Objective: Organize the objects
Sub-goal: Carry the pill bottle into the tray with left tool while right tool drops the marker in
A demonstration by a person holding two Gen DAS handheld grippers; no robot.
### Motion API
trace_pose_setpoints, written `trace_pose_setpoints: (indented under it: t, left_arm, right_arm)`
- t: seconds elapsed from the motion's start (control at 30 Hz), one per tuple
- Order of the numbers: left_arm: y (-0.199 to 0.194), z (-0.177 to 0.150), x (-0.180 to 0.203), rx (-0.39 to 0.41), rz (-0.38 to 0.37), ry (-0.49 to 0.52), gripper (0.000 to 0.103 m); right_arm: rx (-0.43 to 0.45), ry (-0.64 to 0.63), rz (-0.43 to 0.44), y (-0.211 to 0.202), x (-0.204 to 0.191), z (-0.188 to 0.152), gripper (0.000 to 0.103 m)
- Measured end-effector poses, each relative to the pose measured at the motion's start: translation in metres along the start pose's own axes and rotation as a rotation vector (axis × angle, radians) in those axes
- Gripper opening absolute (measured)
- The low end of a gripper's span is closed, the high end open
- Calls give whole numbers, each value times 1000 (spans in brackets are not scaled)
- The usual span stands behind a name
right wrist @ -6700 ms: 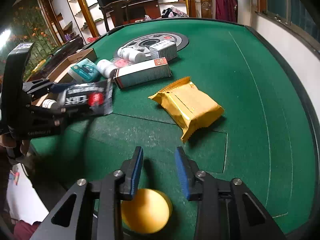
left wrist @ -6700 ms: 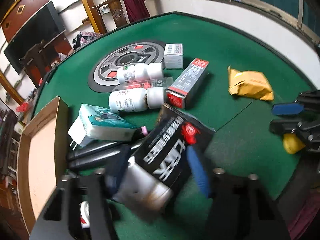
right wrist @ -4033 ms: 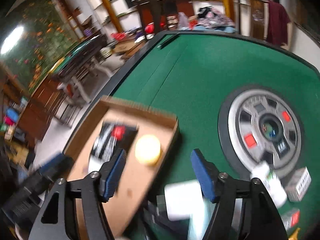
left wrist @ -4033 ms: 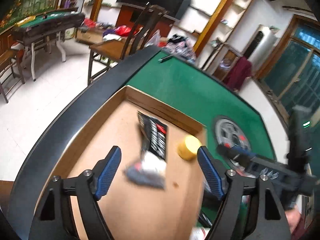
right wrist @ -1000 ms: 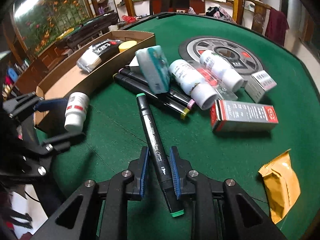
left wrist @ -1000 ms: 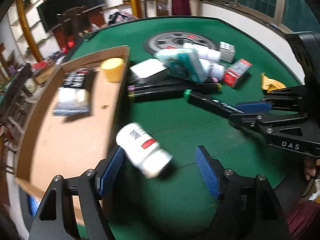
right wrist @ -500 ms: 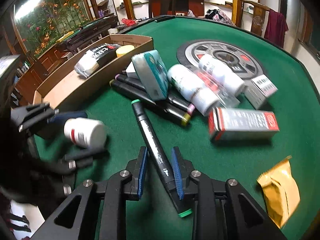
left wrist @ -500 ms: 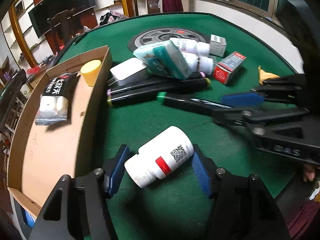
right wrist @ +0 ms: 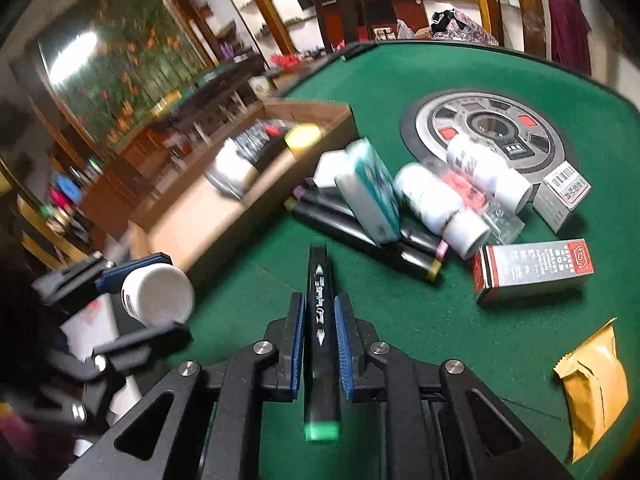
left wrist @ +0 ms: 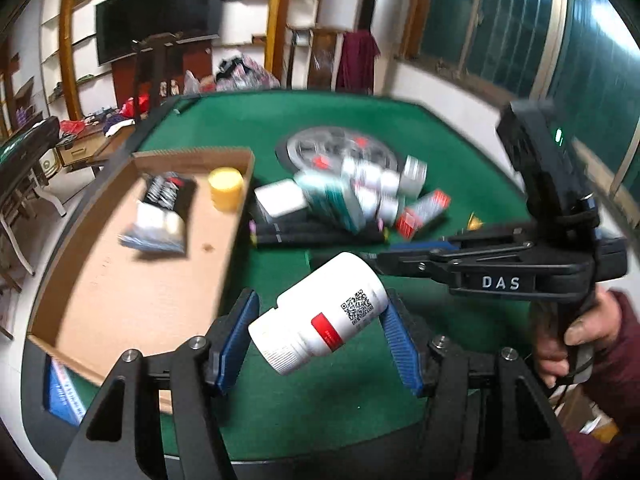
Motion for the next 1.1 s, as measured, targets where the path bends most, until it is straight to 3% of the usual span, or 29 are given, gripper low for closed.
trace_pose_setpoints:
  t: [0.17, 0.33, 0.43, 0.6, 0.8, 0.97, 1.1]
  left_arm:
    - [-46, 23, -31, 88, -16, -104, 62]
    - [-70, 35, -65, 108, 49, -129, 62]
    - [-69, 39, -100, 80, 75, -193, 62]
    - [-38, 33, -157, -7, 119, -289, 62]
    - [20, 24, -210, -70, 170, -363, 62]
    - [64, 21, -226, -107, 152, -386, 62]
    - [89, 24, -234, -103, 110, -425, 62]
  right_arm:
    - [22, 56, 111, -30, -16, 18, 17]
    - [30, 34, 67, -32, -28, 23, 17]
    - [33, 26, 73, -32, -41, 37, 17]
    - [-6, -39, 82, -22, -79, 59, 17]
    - [-174, -36, 54, 51, -105, 79, 17]
    - [-247, -2, -17, 111, -102, 98, 17]
    - [-247, 25, -32, 130, -102, 123, 18]
Point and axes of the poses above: each gripper's, at about its wrist camera, not at the fingertips, and y roughly the way its jaws point, x to its right, z to its top, the point moved 7 cm from there along y, roughly the way its jaws point, and after that the axes turned 10 degrees about y, right-handed, at the moved point
